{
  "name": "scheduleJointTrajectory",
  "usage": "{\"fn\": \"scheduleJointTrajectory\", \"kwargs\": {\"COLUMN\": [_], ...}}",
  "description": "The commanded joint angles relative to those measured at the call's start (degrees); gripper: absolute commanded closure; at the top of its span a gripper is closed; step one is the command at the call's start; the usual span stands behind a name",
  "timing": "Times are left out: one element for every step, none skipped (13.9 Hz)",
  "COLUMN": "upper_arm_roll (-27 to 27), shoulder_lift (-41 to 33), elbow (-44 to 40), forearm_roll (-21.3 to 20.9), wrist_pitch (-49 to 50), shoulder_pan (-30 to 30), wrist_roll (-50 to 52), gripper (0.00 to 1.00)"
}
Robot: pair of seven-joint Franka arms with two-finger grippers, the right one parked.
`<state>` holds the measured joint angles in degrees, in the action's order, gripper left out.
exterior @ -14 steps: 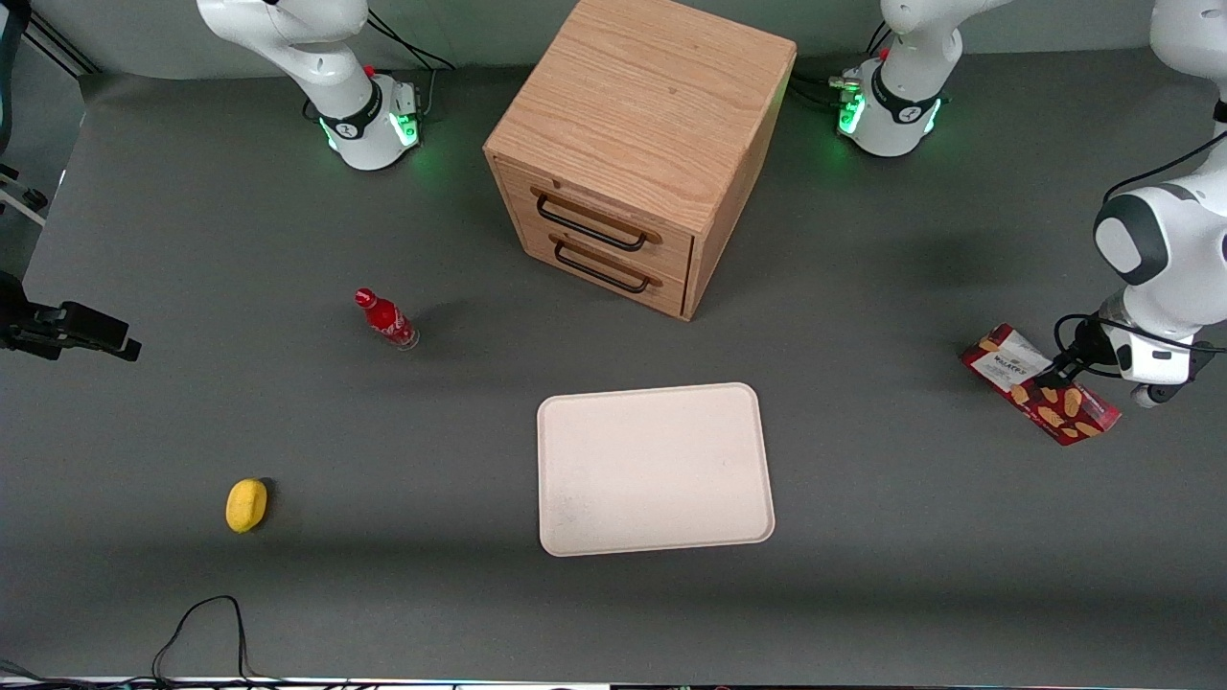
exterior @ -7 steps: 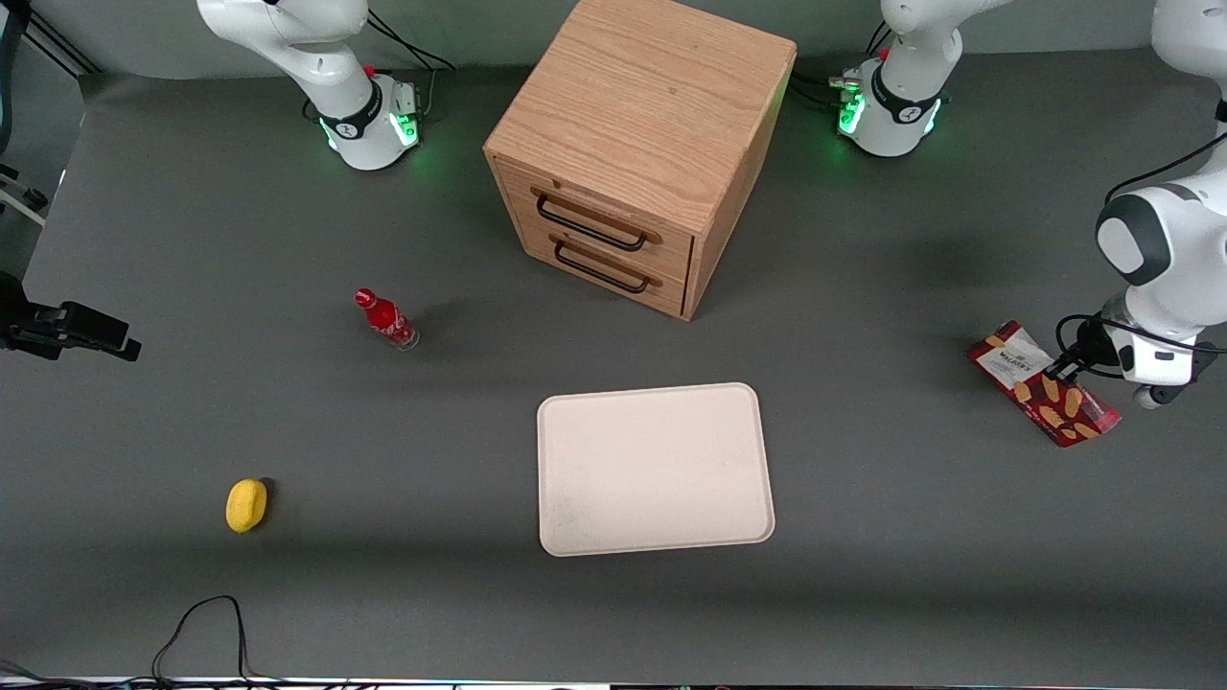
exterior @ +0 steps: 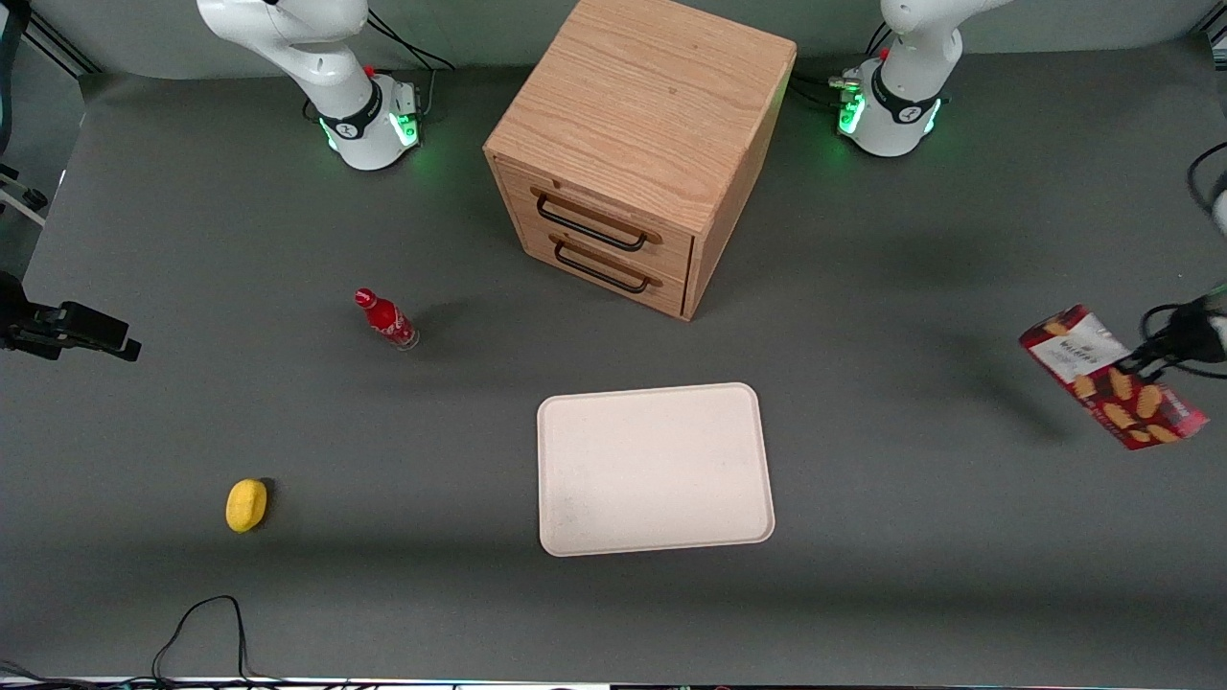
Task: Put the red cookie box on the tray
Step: 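Lift the box upright and carry it toward the white tray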
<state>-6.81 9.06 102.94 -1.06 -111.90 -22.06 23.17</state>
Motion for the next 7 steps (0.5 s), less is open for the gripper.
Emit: {"fn": "scheduleJointTrajectory", "kwargs": {"upper_arm_roll": [0.0, 0.0, 0.0, 0.0, -0.1, -0.3, -0.7], "shoulder_lift": [0.6, 0.8, 0.9, 0.9, 0.9, 1.0, 1.0], "elbow": [-14.2, -18.3, -21.0, -22.9, -24.2, -25.1, -25.2], "forearm_roll": [-0.2, -0.2, -0.2, -0.2, -0.1, -0.1, -0.1], "wrist_pitch": [13.5, 16.7, 19.0, 20.7, 21.7, 22.1, 22.2], "shoulder_pan": [0.4, 0.4, 0.6, 0.6, 0.8, 1.0, 1.5], "wrist_roll": [0.1, 0.2, 0.2, -0.5, -1.4, -2.7, -4.3], "gripper": [1.00, 1.00, 1.00, 1.00, 1.00, 1.00, 1.00]}}
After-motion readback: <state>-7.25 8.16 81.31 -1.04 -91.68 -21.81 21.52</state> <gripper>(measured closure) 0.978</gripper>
